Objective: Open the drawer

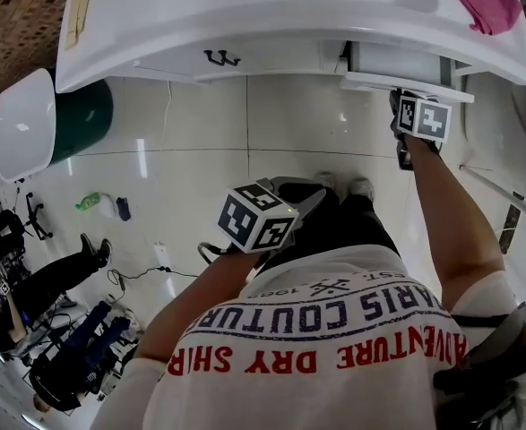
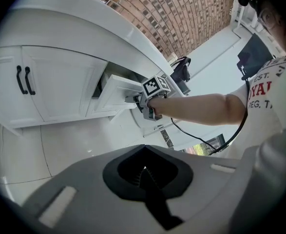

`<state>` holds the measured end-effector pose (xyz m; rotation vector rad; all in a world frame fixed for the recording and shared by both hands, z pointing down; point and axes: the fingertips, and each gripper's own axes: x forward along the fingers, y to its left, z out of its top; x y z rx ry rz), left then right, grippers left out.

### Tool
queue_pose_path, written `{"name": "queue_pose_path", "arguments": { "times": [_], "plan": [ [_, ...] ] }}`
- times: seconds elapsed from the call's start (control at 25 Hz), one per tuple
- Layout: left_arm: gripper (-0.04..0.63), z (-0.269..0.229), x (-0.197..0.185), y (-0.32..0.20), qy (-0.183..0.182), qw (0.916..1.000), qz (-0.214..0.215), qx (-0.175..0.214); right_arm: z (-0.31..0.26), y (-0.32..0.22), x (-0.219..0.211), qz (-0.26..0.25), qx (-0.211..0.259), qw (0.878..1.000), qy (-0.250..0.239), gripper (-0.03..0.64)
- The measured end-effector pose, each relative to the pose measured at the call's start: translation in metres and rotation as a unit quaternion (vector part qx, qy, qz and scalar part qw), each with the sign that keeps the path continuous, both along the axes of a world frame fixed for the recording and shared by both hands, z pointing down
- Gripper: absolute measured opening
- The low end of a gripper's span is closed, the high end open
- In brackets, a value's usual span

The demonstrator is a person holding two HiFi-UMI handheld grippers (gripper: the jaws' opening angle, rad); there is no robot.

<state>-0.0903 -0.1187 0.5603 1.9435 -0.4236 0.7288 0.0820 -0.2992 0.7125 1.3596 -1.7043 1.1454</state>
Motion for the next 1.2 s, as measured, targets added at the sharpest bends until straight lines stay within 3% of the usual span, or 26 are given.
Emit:
{"name": "queue_pose_path", "arguments": {
  "times": [0.68, 1.04, 1.2],
  "plan": [
    [-0.017, 0.009, 0.01, 0.02, 0.003, 0.9998, 0.018, -0.012, 0.005, 0.079, -0.003, -0.001, -0.006, 1.0, -0.004, 0.13],
    [-0.016, 0.01, 0.0, 0.009, 0.001, 1.0, 0.0, -0.006, 0.009, 0.079, -0.003, -0.013, -0.017, 1.0, -0.013, 0.133],
    [-0.015, 0.007, 0.0, 0.01, 0.008, 1.0, -0.001, 0.004, 0.002, 0.079, -0.001, 0.012, -0.031, 0.999, -0.041, 0.141]
  ]
}}
